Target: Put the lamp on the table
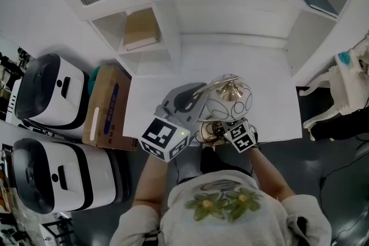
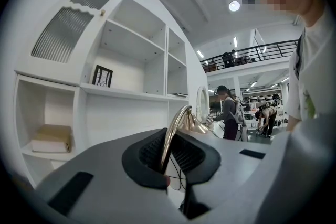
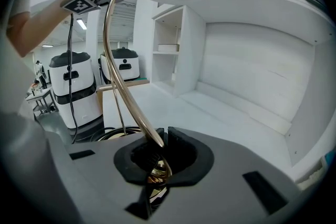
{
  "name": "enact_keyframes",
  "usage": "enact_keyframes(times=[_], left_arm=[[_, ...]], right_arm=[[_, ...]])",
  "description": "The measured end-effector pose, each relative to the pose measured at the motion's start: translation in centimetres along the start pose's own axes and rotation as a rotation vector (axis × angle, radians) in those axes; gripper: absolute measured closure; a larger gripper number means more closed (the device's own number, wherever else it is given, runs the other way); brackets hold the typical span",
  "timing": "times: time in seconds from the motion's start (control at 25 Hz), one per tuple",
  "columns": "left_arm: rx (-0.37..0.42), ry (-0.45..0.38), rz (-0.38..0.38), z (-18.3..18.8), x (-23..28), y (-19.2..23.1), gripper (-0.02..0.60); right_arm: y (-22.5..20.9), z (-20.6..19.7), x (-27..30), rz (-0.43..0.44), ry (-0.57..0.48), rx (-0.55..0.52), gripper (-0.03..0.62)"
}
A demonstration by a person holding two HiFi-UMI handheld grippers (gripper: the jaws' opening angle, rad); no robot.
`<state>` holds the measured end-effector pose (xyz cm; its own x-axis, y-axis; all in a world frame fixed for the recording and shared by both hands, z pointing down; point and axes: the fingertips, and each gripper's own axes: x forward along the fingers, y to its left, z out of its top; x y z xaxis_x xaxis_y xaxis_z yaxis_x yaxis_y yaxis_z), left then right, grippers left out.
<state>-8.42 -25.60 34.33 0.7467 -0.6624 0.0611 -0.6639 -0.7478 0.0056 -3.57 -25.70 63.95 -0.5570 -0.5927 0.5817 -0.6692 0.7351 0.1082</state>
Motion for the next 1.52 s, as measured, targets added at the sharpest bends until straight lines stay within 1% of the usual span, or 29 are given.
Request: enact_keyframes(times=[0.68,0.96,1.24,1.52], left_arm=[[-0.013,0.003,0.021,-0.6,2.5,4.3,0.552],[0.006,-0.002,0.017,-0.7,3.4,5.0,0.552],[-0.021,-0.004,0.035,-1.5,4.2,6.6,0.552],[-0.011,-0.003,0.018,-2.0,4.9,7.0,0.552]], right_arm=[[-3.0,1.0,3.8,0.002,0.01,-0.008,0.551],[-3.9,1.0,4.9,0.011,0.025,-0.002,0.551],[-4.7,0.9,5.9,0.007,0.036,-0.001,0.551],[-5.3,0.7,6.7,0.009,0.042,0.01,0.551]])
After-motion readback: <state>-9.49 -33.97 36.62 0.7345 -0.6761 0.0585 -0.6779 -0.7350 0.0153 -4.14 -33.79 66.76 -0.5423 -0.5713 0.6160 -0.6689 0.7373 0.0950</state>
